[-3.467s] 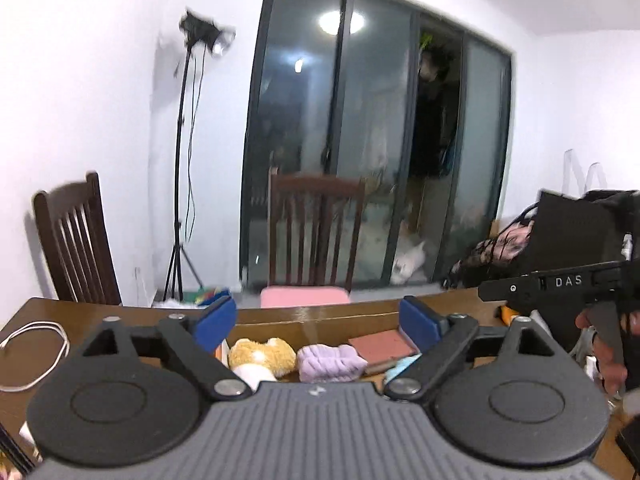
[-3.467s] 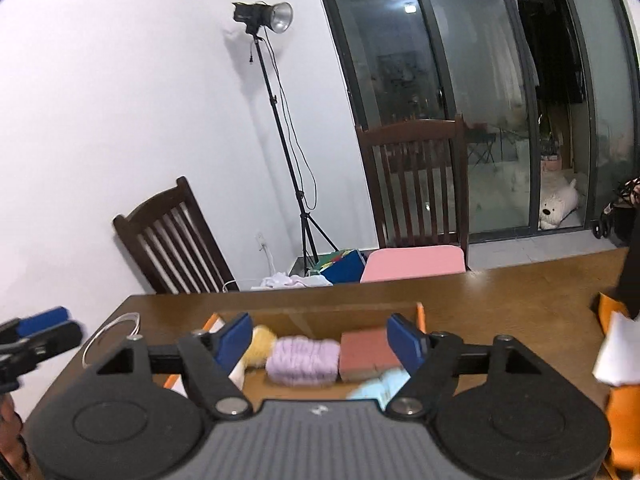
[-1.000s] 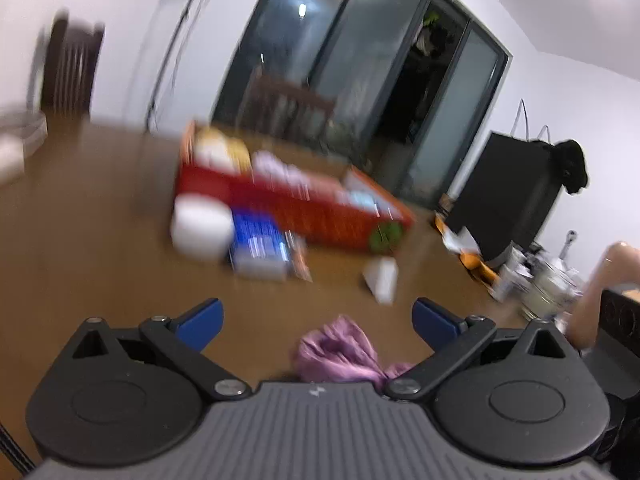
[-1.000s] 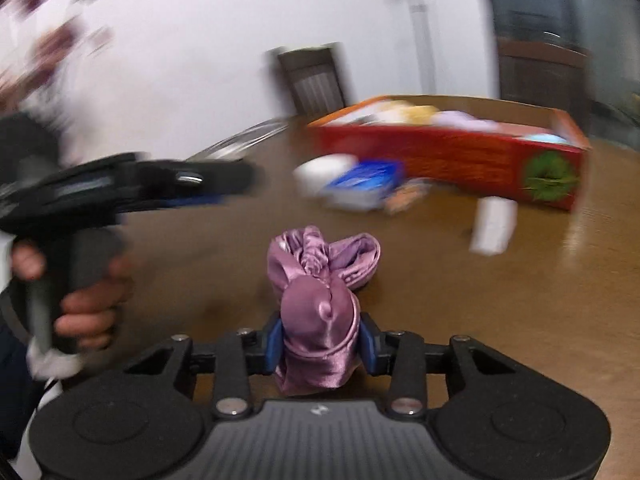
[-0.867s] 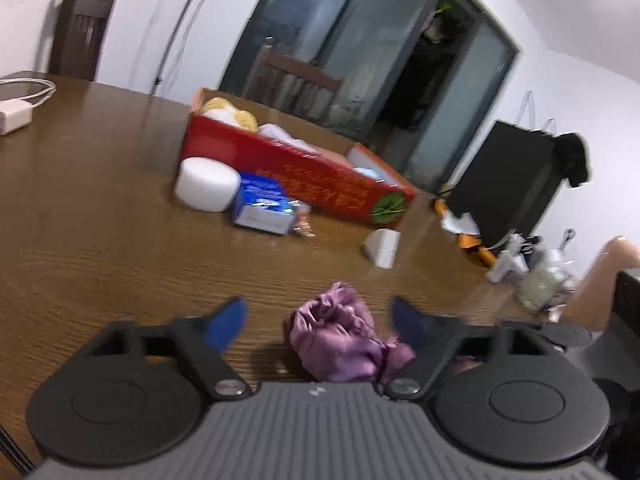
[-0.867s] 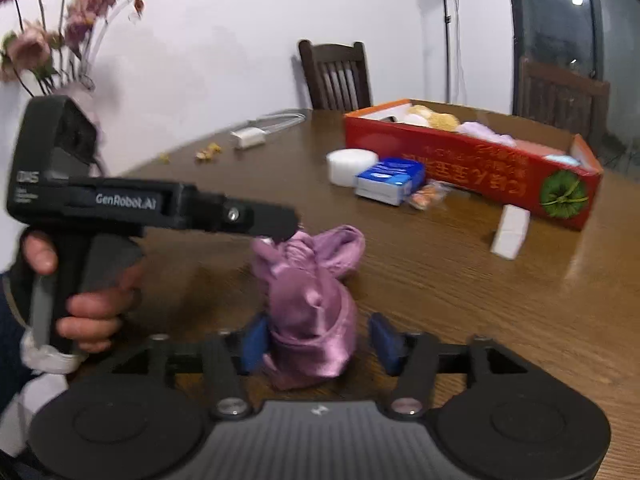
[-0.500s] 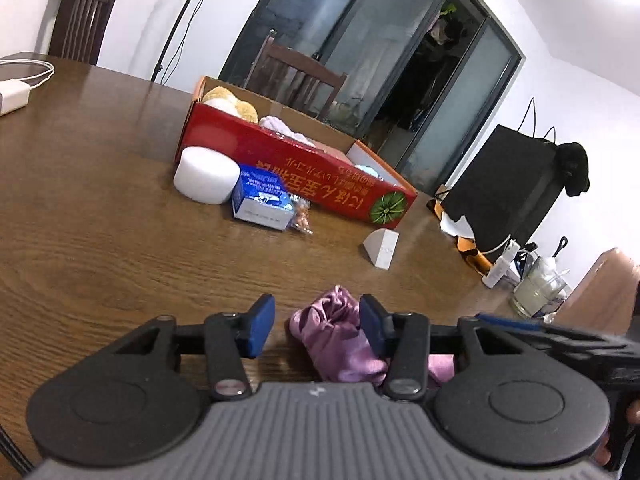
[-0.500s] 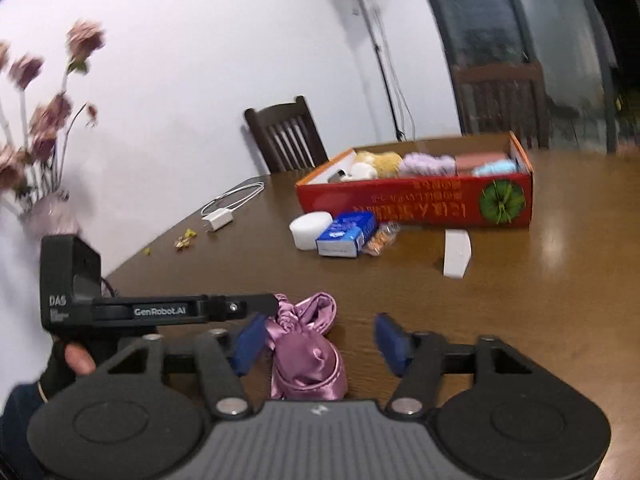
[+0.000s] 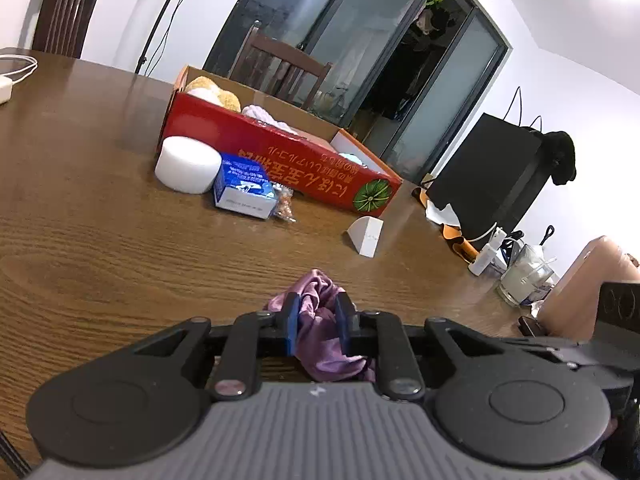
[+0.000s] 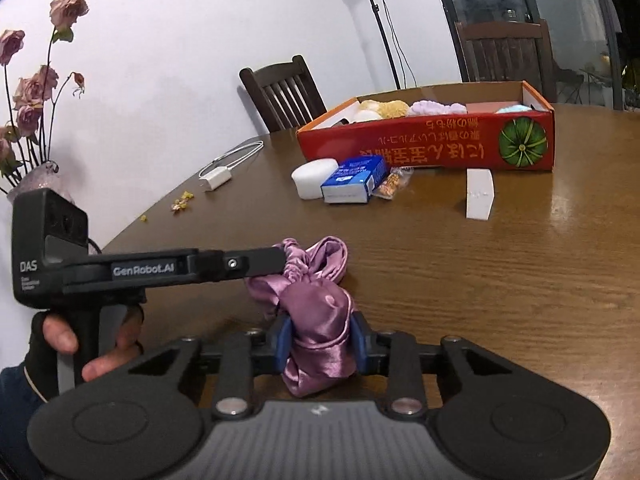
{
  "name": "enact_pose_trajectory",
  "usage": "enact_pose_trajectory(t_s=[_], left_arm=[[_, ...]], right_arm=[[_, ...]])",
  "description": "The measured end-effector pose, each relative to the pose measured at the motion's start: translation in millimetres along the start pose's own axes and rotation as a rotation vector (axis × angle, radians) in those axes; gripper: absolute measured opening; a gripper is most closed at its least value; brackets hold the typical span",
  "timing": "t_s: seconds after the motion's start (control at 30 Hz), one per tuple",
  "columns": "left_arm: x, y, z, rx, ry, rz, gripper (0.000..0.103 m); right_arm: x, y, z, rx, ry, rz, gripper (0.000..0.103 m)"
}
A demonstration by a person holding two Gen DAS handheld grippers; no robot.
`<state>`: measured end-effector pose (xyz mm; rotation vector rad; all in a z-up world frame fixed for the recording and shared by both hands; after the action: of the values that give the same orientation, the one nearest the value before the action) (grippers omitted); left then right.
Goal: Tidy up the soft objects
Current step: 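Carry the pink satin pouch into the cardboard box and open both grippers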
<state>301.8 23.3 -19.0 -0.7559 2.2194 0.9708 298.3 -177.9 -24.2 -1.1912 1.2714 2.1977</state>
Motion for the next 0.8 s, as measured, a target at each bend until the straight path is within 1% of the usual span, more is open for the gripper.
enact_pose_trajectory(t_s=[0.1, 0.2, 0.27, 0.3, 0.4, 0.47, 0.5, 0.53, 0.6, 0.63, 0.7, 0.73, 0.8], left_arm=[[-6.0, 2.4, -0.9, 0.021, 0.009, -0.015, 0.018], [-30.6, 6.2, -4.4, 0.062, 0.015, -0.060, 0.017], [-56.7, 3.0, -8.9, 0.086, 0.004, -0.083, 0.017], [-72.5, -1.3, -11.4, 0.086, -0.007, -0.091, 0.017], [-126.5, -27.0, -18.8, 0.070, -0.046, -0.107, 0.017], [-163.2, -56.5, -18.5, 0.037, -0.060, -0.100, 0.017], [-182.3, -76.4, -15.9, 0.019, -0.053, -0.084, 0.017], [-196.1, -93.5, -13.7, 0.007, -0.045, -0.061, 0.017], [-221.0, -135.1, -6.3, -0.030, -0.003, -0.006, 0.016], [-227.8, -153.6, -2.8, -0.051, 0.006, 0.019, 0.016], [-235.7, -190.1, 3.1, -0.102, 0.042, 0.063, 0.016], [-236.9, -204.4, 8.7, -0.122, 0.049, 0.084, 0.016], [-234.3, -230.5, 14.3, -0.161, 0.068, 0.114, 0.016]], right_arm=[[-8.9, -2.2, -5.2, 0.007, 0.021, -0.012, 0.024], [-26.7, -2.4, -12.5, -0.004, 0.027, -0.046, 0.021], [-47.9, -2.7, -17.3, -0.014, 0.053, -0.080, 0.020], [-63.5, -4.2, -21.2, -0.014, 0.076, -0.100, 0.020], [-110.9, -15.7, -37.4, -0.012, 0.121, -0.153, 0.020], [-147.8, -35.0, -56.6, -0.005, 0.131, -0.156, 0.020], [-164.9, -46.4, -66.5, 0.007, 0.133, -0.150, 0.020], [-183.9, -62.0, -77.8, 0.027, 0.145, -0.130, 0.020], [-210.9, -87.0, -97.0, 0.073, 0.146, -0.099, 0.019], [-223.0, -101.8, -108.6, 0.094, 0.161, -0.067, 0.019], [-239.8, -128.6, -134.5, 0.113, 0.126, -0.013, 0.019], [-244.8, -143.3, -148.7, 0.115, 0.108, 0.026, 0.019], [-249.0, -168.6, -172.6, 0.132, 0.072, 0.076, 0.019]])
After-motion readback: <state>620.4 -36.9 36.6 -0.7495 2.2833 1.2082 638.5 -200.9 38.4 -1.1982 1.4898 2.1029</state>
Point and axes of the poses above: each gripper's, at about its wrist camera, not at the fingertips, and y roughly against the way its jaws point, z to its left, x to its underside, the point moved 3 cm from there along -y, roughly the way its jaws point, and after that the axes turned 7 degrees about y, right-handed, at the moved point
